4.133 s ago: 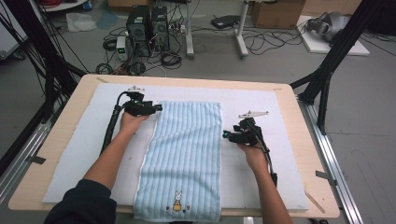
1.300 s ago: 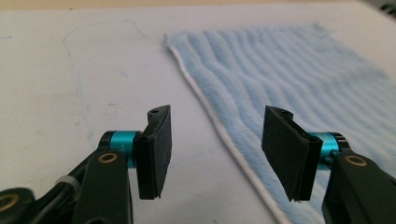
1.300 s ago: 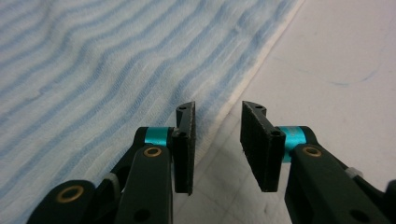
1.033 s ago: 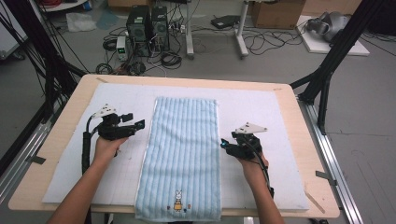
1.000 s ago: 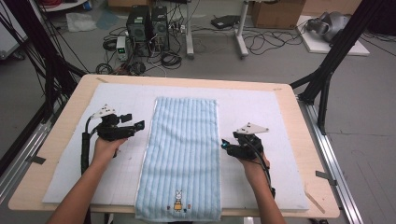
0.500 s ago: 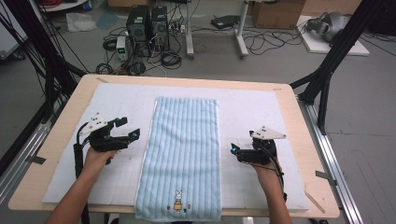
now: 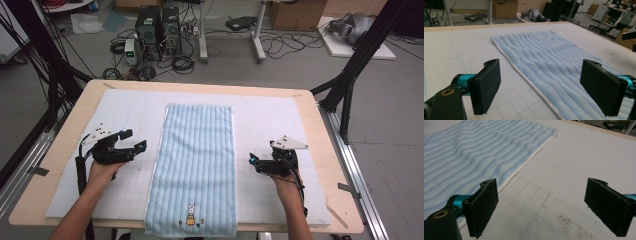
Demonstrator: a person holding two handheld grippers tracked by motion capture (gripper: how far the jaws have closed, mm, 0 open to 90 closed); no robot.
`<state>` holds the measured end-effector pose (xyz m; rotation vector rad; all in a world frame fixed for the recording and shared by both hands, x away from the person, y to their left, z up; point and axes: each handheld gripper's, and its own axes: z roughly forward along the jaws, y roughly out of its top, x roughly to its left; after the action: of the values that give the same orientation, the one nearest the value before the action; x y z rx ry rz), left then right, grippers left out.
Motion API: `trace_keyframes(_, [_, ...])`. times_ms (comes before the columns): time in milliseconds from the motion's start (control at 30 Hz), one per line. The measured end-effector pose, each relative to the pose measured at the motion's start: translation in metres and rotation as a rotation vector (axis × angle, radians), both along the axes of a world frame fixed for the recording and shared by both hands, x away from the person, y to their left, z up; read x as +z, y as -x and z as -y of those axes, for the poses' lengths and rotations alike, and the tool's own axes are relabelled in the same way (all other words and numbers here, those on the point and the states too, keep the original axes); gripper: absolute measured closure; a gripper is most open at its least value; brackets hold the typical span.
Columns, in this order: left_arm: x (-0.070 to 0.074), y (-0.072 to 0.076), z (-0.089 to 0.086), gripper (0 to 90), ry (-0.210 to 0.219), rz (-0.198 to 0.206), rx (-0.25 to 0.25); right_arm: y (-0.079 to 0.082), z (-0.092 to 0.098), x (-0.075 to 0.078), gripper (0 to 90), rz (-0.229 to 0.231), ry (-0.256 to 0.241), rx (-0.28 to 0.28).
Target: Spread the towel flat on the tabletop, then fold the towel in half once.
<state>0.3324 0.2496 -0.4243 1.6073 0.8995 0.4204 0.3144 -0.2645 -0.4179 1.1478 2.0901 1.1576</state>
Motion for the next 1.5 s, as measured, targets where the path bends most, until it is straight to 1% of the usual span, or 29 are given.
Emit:
trace_keyframes(167, [0.0, -0.001, 0.003, 17.5, 0.005, 0.003, -0.008, 0.0, 0.002, 0.001, 11.1, 0.002, -0.014, -0.004])
trace_keyframes(267, [-0.002, -0.002, 0.003, 17.5, 0.003, -0.012, -0.006, -0.001, 0.002, 0.0, 11.1, -0.011, -0.025, -0.015])
trace_keyframes(433, [-0.004, -0.004, 0.002, 17.6, 0.017, -0.033, -0.002, -0.002, -0.001, -0.002, 11.1, -0.024, -0.024, -0.005])
trace_keyframes(500, [-0.004, -0.004, 0.002, 17.7, 0.018, -0.035, 0.0, -0.003, -0.002, -0.003, 11.1, -0.034, -0.029, -0.001])
trace_keyframes(533, [-0.004, -0.004, 0.002, 17.7, 0.018, -0.034, -0.002, -0.003, -0.002, -0.003, 11.1, -0.031, -0.022, 0.002])
trace_keyframes(600, [-0.005, -0.005, 0.004, 18.3, 0.012, -0.035, -0.008, -0.004, -0.003, -0.003, 11.1, -0.028, -0.017, 0.011])
trace_keyframes(667, [-0.005, -0.005, 0.006, 18.9, -0.005, -0.04, -0.009, -0.004, -0.005, -0.003, 11.1, -0.031, -0.022, 0.013])
trace_keyframes(800, [-0.005, -0.007, 0.009, 23.3, -0.027, -0.052, 0.005, -0.004, -0.007, -0.002, 11.1, -0.032, -0.033, 0.011])
trace_keyframes(867, [-0.005, -0.011, 0.011, 23.8, -0.032, -0.058, 0.009, -0.004, -0.008, -0.002, 11.1, -0.038, -0.042, 0.009])
trace_keyframes(933, [-0.006, -0.015, 0.012, 24.6, -0.022, -0.059, 0.016, -0.004, -0.007, -0.003, 11.1, -0.034, -0.044, 0.009])
trace_keyframes(1000, [-0.005, -0.02, 0.014, 24.9, -0.025, -0.068, 0.022, -0.004, -0.006, -0.002, 11.1, -0.037, -0.055, -0.003])
trace_keyframes(1033, [-0.006, -0.022, 0.014, 24.9, -0.017, -0.07, 0.028, -0.005, -0.005, -0.002, 11.1, -0.035, -0.055, -0.002])
trace_keyframes(1067, [-0.006, -0.025, 0.015, 24.9, -0.003, -0.077, 0.036, -0.004, -0.005, -0.002, 11.1, -0.04, -0.061, -0.009])
trace_keyframes(1100, [-0.006, -0.028, 0.015, 25.0, -0.002, -0.096, 0.041, -0.004, -0.004, -0.002, 11.1, -0.046, -0.06, -0.009])
trace_keyframes(1133, [-0.006, -0.032, 0.016, 25.3, -0.015, -0.115, 0.043, -0.004, -0.004, -0.002, 11.1, -0.046, -0.06, -0.009])
trace_keyframes(1233, [-0.002, -0.044, 0.021, 26.7, -0.022, -0.12, 0.049, -0.005, -0.004, -0.002, 11.1, -0.046, -0.064, -0.005])
trace_keyframes(1300, [0.001, -0.053, 0.027, 26.6, -0.036, -0.128, 0.038, -0.005, -0.005, -0.003, 11.1, -0.046, -0.061, -0.001])
trace_keyframes(1367, [0.001, -0.063, 0.035, 26.8, -0.06, -0.147, 0.033, -0.006, -0.006, -0.003, 11.1, -0.048, -0.052, 0.008])
trace_keyframes(1400, [0.001, -0.067, 0.039, 27.7, -0.082, -0.159, 0.026, -0.006, -0.006, -0.004, 11.1, -0.052, -0.052, 0.009])
trace_keyframes(1433, [0.0, -0.072, 0.043, 29.1, -0.103, -0.171, 0.02, -0.006, -0.006, -0.004, 11.1, -0.052, -0.052, 0.009])
trace_keyframes(1500, [-0.005, -0.08, 0.05, 32.6, -0.127, -0.2, 0.027, -0.007, -0.005, -0.004, 11.1, -0.047, -0.054, 0.012])
